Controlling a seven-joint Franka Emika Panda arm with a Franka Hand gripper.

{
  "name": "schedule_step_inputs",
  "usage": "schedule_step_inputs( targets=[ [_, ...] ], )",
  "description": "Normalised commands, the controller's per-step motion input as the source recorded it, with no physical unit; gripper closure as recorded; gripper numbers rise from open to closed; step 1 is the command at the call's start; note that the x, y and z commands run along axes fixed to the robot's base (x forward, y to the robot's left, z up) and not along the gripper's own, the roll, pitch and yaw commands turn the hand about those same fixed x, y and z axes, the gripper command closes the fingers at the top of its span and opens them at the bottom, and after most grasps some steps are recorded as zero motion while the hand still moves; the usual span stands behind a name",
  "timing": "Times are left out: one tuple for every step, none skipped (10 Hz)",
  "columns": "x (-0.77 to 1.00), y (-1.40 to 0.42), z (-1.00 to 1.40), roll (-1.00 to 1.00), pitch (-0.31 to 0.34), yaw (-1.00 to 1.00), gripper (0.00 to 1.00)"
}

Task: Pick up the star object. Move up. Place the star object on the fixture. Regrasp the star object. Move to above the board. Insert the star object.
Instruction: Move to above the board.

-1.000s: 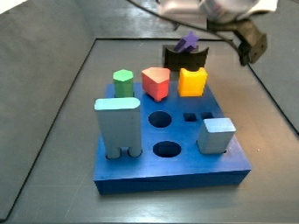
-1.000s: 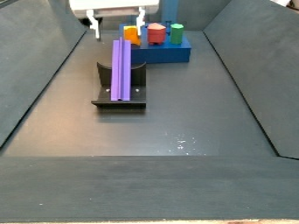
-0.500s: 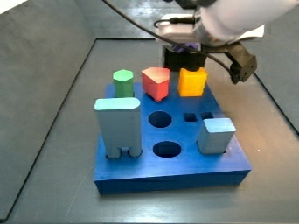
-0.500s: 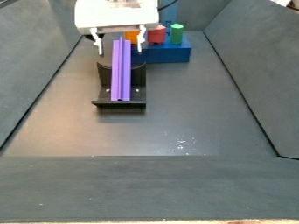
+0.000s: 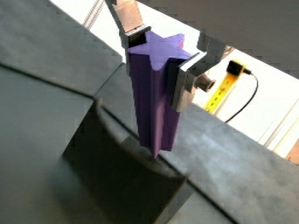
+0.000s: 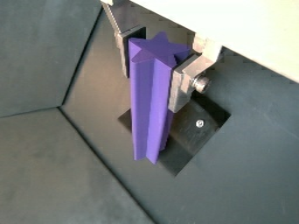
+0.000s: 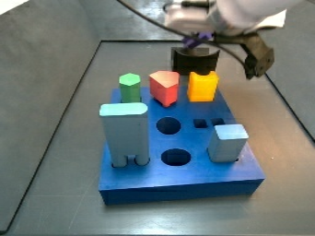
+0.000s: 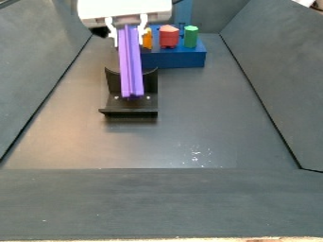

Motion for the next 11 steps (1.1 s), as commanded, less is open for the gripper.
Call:
schedule_step_inputs(
  targets=[
    [0.02, -0.02, 1.0, 0.01, 0.212, 0.14, 1.0],
    [0.02, -0.02, 1.0, -0.01, 0.19, 0.17, 1.0],
    [0.02, -0.02, 1.0, -0.01, 0.171, 0.18, 1.0],
    [0.03, -0.02, 1.0, -0.02, 0.129, 0.2, 1.0],
    [0.03, -0.02, 1.0, -0.02, 0.098, 0.2, 1.0],
    [0.03, -0.03, 1.0, -0.02, 0.063, 0.18, 1.0],
    [0.03, -0.03, 1.0, -0.01, 0.042, 0.17, 1.0],
    [0.04, -0.03, 1.0, -0.01, 0.021, 0.14, 1.0],
    [0.04, -0.03, 0.94, -0.02, 0.019, 0.11, 1.0],
    [0.03, -0.02, 0.75, -0.02, 0.028, 0.08, 1.0],
    [0.03, -0.02, 0.67, -0.02, 0.031, 0.07, 1.0]
  ],
)
